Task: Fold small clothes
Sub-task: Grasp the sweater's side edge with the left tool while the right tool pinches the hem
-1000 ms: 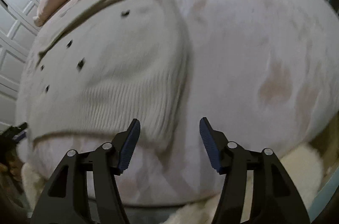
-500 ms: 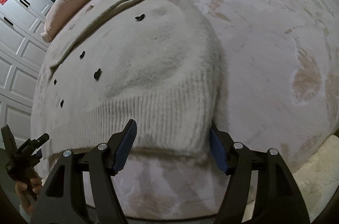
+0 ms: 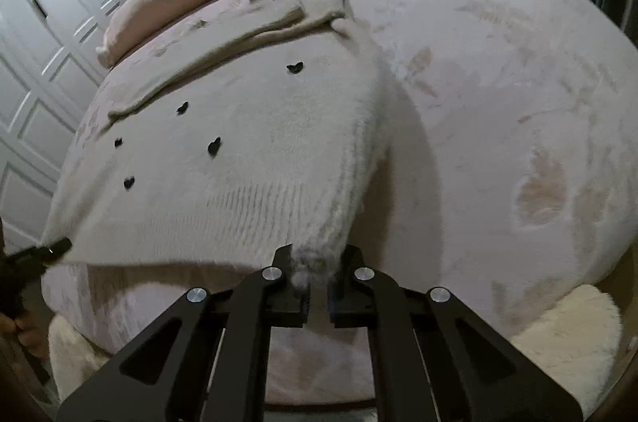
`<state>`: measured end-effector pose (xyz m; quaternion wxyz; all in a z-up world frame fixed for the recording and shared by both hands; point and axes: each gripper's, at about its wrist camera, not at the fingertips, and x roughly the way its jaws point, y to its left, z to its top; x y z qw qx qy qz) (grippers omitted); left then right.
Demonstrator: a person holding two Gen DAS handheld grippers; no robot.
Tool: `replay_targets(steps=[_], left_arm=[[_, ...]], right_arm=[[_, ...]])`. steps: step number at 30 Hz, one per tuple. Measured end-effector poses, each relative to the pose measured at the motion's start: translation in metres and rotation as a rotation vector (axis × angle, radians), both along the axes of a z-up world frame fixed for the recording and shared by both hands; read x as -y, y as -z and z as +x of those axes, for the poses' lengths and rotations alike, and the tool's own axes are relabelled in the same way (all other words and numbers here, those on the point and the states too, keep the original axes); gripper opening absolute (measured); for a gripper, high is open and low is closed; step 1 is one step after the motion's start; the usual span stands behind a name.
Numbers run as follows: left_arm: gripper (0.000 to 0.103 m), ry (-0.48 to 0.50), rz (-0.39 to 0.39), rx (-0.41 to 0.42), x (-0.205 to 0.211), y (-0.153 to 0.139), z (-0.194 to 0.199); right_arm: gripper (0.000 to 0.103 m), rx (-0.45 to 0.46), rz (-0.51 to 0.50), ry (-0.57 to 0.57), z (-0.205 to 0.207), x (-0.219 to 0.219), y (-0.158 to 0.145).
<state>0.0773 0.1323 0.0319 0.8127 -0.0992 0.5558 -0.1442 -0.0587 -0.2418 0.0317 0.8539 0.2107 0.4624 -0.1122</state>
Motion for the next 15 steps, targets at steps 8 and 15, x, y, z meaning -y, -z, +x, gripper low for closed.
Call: replay_targets(steps=[8, 15], left_arm=[[0.004, 0.075, 0.04, -0.017, -0.005, -0.009, -0.061], [0.0, 0.108, 0.072, -0.187, -0.032, 0.001, -0.154]], right_arm=[[0.003, -0.074, -0.008, -0.049, -0.054, -0.009, 0.002], [0.003, -0.268, 0.026, -0.136, -0.144, -0.036, 0.004]])
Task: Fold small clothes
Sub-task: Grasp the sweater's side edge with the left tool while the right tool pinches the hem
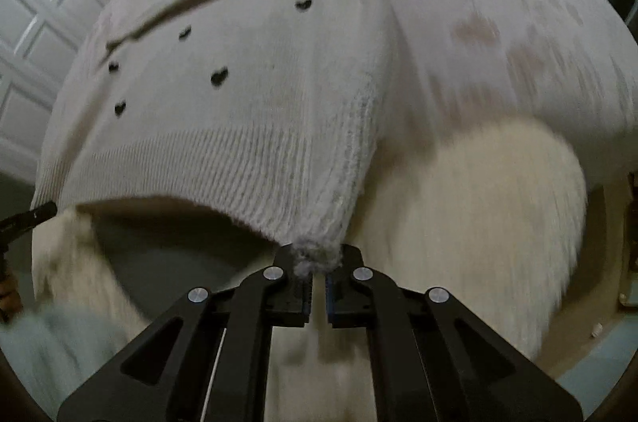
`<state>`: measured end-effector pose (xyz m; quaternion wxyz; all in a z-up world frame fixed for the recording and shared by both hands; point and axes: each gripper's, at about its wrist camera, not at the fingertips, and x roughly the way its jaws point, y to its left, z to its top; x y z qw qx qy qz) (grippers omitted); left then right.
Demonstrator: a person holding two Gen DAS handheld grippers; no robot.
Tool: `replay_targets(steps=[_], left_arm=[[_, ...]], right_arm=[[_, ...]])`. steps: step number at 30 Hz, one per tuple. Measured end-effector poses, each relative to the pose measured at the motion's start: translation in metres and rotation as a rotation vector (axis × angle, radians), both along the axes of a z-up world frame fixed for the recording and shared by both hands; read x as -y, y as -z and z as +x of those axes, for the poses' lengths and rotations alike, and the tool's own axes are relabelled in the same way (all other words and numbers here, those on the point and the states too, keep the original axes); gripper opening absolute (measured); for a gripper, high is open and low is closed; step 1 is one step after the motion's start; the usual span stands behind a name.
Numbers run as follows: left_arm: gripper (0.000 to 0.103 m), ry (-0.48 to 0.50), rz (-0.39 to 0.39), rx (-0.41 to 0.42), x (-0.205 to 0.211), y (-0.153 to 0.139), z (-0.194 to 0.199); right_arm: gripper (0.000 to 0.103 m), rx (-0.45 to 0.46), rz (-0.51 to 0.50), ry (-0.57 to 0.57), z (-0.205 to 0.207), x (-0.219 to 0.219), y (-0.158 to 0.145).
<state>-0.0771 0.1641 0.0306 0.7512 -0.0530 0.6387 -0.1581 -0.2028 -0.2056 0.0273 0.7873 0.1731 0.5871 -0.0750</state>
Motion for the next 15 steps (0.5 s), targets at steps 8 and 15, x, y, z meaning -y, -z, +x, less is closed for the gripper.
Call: replay_targets(steps=[8, 15], left_arm=[[0.0, -0.013, -0.017, -0.028, -0.013, -0.014, -0.022], [0.044, -0.075, -0.02, 0.018, -0.001, 0.015, 0.037]], right_arm=[[0.0, -0.057, 0.042, -0.065, -0.016, -0.014, -0.018], [0.062, 0.063, 0.044, 0.092, 0.012, 0.01, -0.015]])
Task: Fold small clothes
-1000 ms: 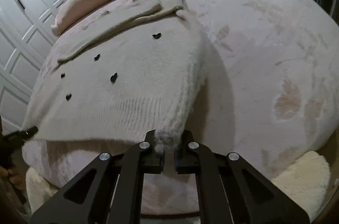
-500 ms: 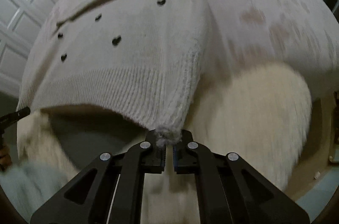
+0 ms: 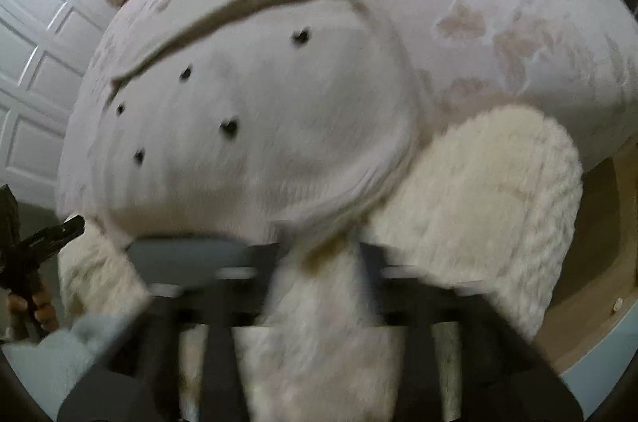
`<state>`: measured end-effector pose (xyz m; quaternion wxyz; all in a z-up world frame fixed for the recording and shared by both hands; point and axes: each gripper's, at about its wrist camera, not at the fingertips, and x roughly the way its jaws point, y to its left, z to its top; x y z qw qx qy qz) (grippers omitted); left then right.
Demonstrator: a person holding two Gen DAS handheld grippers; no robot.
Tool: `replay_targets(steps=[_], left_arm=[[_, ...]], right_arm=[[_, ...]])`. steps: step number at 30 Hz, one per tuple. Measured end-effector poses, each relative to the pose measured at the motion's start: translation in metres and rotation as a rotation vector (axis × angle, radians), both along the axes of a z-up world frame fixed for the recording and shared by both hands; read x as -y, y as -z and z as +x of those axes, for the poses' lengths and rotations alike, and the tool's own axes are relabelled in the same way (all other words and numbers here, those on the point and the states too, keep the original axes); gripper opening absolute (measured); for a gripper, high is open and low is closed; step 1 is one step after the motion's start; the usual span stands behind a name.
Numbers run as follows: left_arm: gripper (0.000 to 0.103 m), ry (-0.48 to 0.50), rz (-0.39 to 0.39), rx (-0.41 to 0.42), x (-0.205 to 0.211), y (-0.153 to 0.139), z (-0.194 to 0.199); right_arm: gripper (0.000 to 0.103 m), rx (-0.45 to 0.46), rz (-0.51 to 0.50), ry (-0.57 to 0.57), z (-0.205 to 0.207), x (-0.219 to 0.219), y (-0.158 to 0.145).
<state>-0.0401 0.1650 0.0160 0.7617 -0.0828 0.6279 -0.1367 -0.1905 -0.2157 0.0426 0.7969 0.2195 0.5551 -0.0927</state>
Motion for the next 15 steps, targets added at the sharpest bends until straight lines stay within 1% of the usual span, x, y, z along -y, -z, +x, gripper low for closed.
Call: replay_targets(steps=[2, 3, 5, 6, 9, 10, 11, 12, 13, 14, 15], left_arm=[[0.05, -0.008, 0.004, -0.026, 0.0, 0.016, 0.01], [0.05, -0.024, 0.029, -0.06, 0.002, 0.027, 0.015], [0.05, -0.028, 0.008, -0.107, 0.001, 0.042, 0.019], [0.05, -0.043, 0.012, -0.129, 0.001, 0.051, 0.021], [0.051, -0.059, -0.002, -0.127, 0.0, 0.061, 0.022], [0.052, -0.062, -0.004, -0.124, 0.001, 0.062, 0.023], [0.051, -0.064, -0.008, -0.122, 0.002, 0.062, 0.023], [0.05, -0.062, -0.009, -0.121, 0.002, 0.061, 0.022], [0.042, -0.056, -0.016, -0.117, 0.001, 0.059, 0.022], [0.019, -0.05, -0.022, -0.114, -0.001, 0.057, 0.022], [0.002, -0.033, -0.055, -0.107, -0.003, 0.051, 0.021]], right_arm=[[0.061, 0.0, -0.029, 0.007, 0.007, 0.003, 0.006], [0.06, -0.013, -0.022, 0.006, 0.012, 0.003, 0.013], [0.061, -0.032, 0.008, 0.019, 0.018, 0.006, 0.026], [0.062, -0.053, 0.034, 0.025, 0.02, 0.007, 0.036], [0.062, -0.044, 0.014, 0.004, 0.026, 0.002, 0.04], [0.06, -0.044, 0.016, -0.004, 0.028, 0.001, 0.041], [0.054, -0.044, 0.024, -0.009, 0.029, -0.001, 0.042], [0.031, -0.053, 0.035, -0.012, 0.033, 0.0, 0.044], [0.01, -0.061, 0.046, -0.013, 0.034, 0.001, 0.045], [0.01, -0.053, 0.075, -0.014, 0.034, 0.002, 0.043], [0.009, -0.03, 0.081, -0.011, 0.032, 0.004, 0.038]])
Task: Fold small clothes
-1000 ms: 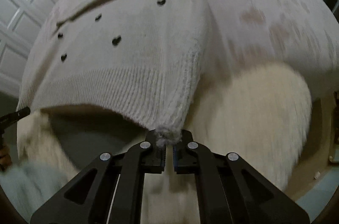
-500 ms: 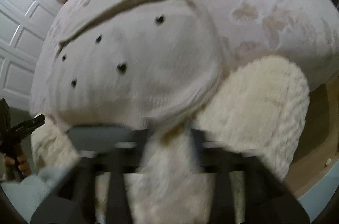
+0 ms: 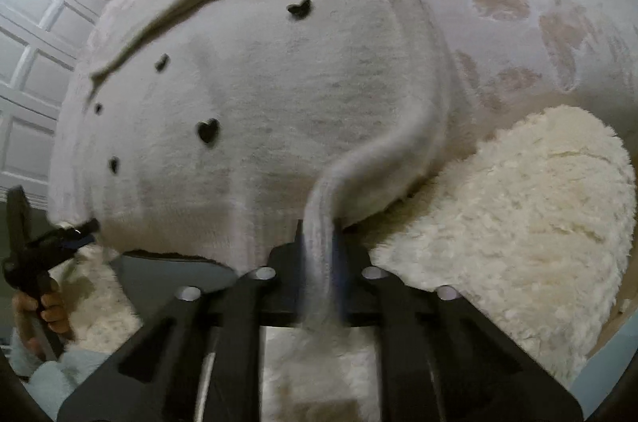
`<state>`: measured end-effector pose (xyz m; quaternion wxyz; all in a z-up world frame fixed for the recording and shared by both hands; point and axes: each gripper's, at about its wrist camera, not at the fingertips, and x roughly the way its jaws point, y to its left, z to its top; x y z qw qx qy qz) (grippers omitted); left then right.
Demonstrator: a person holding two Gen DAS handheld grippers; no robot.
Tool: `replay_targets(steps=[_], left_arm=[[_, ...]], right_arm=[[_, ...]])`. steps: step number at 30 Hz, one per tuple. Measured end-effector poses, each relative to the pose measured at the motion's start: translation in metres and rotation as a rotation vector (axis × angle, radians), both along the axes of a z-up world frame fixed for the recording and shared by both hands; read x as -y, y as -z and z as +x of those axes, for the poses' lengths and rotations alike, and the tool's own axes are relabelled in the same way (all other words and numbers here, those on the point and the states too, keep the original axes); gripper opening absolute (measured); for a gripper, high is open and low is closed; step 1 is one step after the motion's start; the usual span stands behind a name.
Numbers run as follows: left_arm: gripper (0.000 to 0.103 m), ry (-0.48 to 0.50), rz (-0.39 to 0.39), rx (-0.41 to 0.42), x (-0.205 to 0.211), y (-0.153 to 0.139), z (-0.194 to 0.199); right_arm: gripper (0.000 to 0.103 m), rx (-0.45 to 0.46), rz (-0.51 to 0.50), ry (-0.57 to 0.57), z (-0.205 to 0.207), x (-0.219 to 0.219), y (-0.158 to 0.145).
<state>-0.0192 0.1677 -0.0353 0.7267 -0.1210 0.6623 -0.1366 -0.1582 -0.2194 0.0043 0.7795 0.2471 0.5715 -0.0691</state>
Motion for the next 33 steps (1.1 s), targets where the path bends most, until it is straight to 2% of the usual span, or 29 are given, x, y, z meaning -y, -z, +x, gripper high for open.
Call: replay_targets(steps=[2, 5, 8, 10, 12, 14, 15, 16, 18, 19, 20, 21, 22, 23, 25, 27, 30, 33], left_arm=[[0.002, 0.002, -0.047, 0.045, -0.003, -0.023, -0.001], [0.002, 0.005, -0.101, 0.143, -0.001, -0.064, 0.004], [0.001, 0.022, -0.162, 0.298, 0.008, -0.124, 0.032], [0.0, 0.056, -0.175, 0.426, 0.022, -0.164, 0.069], [0.0, 0.051, -0.125, 0.589, 0.037, -0.198, 0.115], [0.0, 0.025, -0.08, 0.68, 0.048, -0.214, 0.162], [0.0, -0.036, -0.046, 0.686, 0.053, -0.214, 0.193], [0.0, -0.084, -0.033, 0.677, 0.054, -0.21, 0.213], [0.0, -0.157, -0.018, 0.639, 0.051, -0.198, 0.241], [0.0, -0.173, -0.004, 0.63, 0.049, -0.194, 0.243], [0.004, -0.143, -0.025, 0.629, 0.048, -0.19, 0.238], [0.012, -0.102, -0.041, 0.619, 0.051, -0.184, 0.231], [0.042, -0.059, -0.042, 0.6, 0.051, -0.178, 0.223], [0.066, -0.018, -0.035, 0.574, 0.048, -0.168, 0.217], [0.066, 0.088, -0.008, 0.506, 0.058, -0.134, 0.201], [0.066, 0.155, 0.011, 0.409, 0.066, -0.101, 0.202], [0.066, 0.195, -0.064, 0.274, 0.079, -0.058, 0.211], [0.064, 0.26, -0.1, 0.212, 0.094, -0.035, 0.216]], right_arm=[[0.008, 0.054, -0.016, -0.016, -0.002, 0.0, -0.017], [0.008, 0.192, -0.003, -0.013, -0.002, 0.005, -0.064], [0.008, 0.338, -0.002, -0.01, 0.015, 0.019, -0.11], [0.008, 0.449, -0.039, -0.02, 0.049, 0.035, -0.143], [0.009, 0.541, -0.082, -0.008, 0.1, 0.062, -0.166], [0.013, 0.579, -0.067, 0.025, 0.148, 0.09, -0.167], [0.025, 0.588, -0.051, 0.097, 0.177, 0.111, -0.16], [0.044, 0.589, -0.071, 0.17, 0.189, 0.124, -0.156], [0.055, 0.629, -0.114, 0.336, 0.199, 0.145, -0.148], [0.055, 0.643, -0.1, 0.383, 0.195, 0.151, -0.144], [0.055, 0.645, -0.074, 0.398, 0.192, 0.153, -0.14], [0.058, 0.647, -0.025, 0.392, 0.184, 0.154, -0.132], [0.062, 0.641, -0.009, 0.372, 0.18, 0.15, -0.124], [0.063, 0.624, -0.021, 0.343, 0.175, 0.143, -0.117], [0.063, 0.549, -0.111, 0.249, 0.175, 0.126, -0.1], [0.063, 0.476, -0.168, 0.172, 0.184, 0.112, -0.082], [0.063, 0.425, -0.182, 0.121, 0.193, 0.099, -0.063], [0.063, 0.394, -0.171, 0.102, 0.214, 0.095, -0.053]])
